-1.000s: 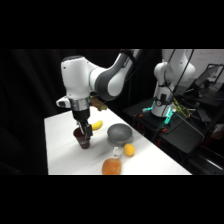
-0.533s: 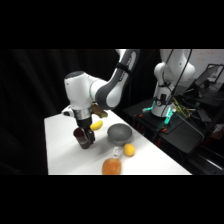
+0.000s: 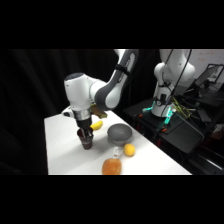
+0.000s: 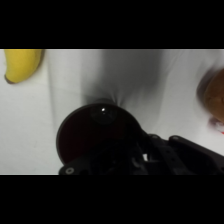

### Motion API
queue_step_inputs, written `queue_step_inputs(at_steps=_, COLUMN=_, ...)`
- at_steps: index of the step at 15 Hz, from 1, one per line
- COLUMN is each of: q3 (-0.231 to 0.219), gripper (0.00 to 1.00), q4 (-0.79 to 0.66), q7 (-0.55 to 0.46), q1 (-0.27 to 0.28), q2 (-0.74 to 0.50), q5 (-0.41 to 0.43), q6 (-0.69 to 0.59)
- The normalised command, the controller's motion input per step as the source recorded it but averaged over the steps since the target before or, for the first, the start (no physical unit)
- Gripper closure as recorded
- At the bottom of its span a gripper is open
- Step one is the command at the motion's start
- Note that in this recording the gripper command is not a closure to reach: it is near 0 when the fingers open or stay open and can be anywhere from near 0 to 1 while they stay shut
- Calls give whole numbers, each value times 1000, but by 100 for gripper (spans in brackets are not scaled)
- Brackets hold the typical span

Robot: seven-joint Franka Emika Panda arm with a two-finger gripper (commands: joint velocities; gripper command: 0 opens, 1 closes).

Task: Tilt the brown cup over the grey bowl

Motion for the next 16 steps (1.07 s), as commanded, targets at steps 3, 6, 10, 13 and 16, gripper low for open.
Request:
queue_step_inputs(at_steps=3, q3=-52, gripper=5, q4=-48, q7=72, q1=41, q2=-223, q5=26, q6=-10)
queue_step_inputs(at_steps=6, q3=-83, gripper=5, q4=-218, q7=116, q1=63, q2=-635, q5=-4, q6=-251)
queue_step_inputs(at_steps=10, q3=-19, gripper=5, q4=-252, q7=24, q1=34, q2=-758, q5=55, q6=-508)
queue_step_inputs(at_steps=13, q3=40, gripper=5, q4=-248, q7=-99, q1=-2, q2=-551, q5=273, q6=-433)
queue_step_inputs(at_steps=16, q3=44, gripper=5, q4=-350, q7=-367, q1=-62, q2=-467, q5=617, q6=-299)
